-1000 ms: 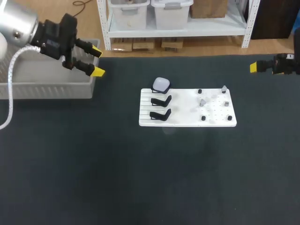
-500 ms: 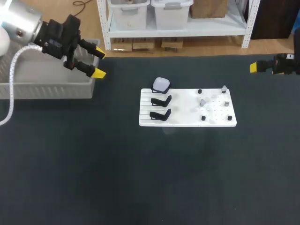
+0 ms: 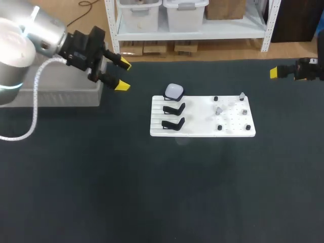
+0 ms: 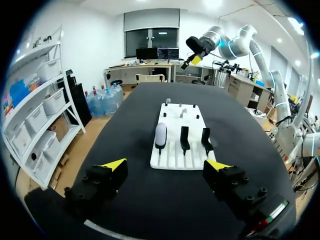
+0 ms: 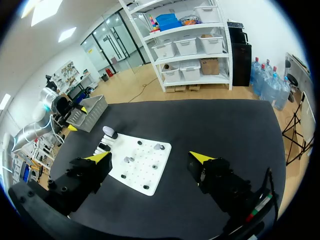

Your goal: Pick up each earbud case from the left stands, insert the matching earbuds, close the lid, and place the case in the box.

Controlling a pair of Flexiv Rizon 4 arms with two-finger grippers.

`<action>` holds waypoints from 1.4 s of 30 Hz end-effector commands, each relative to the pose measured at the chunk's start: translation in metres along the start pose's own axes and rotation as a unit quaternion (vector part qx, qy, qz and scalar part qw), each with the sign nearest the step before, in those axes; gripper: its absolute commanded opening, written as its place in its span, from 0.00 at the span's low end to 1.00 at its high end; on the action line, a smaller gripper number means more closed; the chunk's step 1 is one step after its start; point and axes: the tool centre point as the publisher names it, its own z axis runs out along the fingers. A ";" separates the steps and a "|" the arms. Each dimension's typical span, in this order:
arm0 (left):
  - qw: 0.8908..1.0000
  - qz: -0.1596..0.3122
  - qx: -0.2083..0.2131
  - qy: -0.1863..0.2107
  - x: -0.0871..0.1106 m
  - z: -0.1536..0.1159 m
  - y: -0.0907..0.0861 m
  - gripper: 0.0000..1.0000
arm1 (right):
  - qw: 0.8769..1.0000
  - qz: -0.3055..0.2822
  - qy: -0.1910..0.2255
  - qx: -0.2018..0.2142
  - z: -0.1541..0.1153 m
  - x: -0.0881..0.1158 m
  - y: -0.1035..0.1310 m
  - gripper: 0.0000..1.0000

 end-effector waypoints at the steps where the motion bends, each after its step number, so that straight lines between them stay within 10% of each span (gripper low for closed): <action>1: 0.999 -0.001 0.035 -0.006 -0.002 0.018 0.022 1.00 | 1.000 0.000 0.000 0.000 0.000 0.000 0.000 1.00; 42: 0.992 -0.015 0.091 -0.086 -0.010 0.100 0.011 1.00 | 1.000 0.000 0.000 0.000 0.000 0.000 0.000 1.00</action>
